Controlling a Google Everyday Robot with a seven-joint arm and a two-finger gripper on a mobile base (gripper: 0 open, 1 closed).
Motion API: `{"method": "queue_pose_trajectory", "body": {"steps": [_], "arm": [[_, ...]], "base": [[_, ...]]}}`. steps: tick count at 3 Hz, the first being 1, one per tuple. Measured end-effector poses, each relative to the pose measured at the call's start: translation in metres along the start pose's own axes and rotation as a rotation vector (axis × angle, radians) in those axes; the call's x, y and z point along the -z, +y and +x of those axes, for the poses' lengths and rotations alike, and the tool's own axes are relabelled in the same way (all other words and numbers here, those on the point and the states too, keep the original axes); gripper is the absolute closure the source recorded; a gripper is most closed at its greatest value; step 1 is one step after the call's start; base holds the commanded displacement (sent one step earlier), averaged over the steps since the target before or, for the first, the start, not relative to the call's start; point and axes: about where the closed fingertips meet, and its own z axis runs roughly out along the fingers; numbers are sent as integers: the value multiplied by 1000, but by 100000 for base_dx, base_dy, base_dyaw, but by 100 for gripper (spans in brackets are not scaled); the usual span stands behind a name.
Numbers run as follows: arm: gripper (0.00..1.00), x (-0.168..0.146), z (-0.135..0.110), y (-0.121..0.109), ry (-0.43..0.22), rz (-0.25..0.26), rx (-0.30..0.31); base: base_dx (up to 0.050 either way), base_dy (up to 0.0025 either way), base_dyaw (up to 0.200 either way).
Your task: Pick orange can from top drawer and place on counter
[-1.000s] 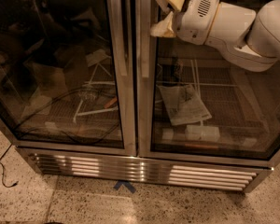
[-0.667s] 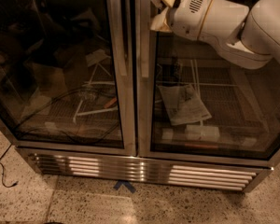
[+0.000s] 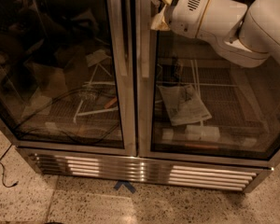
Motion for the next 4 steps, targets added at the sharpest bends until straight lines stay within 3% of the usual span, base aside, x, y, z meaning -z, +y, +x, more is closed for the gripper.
{"method": "queue_pose_trajectory", "body": {"steps": [2, 3, 4], "arm": [[0, 0, -3, -3, -19, 21, 0], [12, -1, -5, -4, -35, 34, 0], [31, 1, -5, -4, -45, 42, 0]], "base": [[0, 0, 0], [0, 0, 0], [0, 0, 0]]}}
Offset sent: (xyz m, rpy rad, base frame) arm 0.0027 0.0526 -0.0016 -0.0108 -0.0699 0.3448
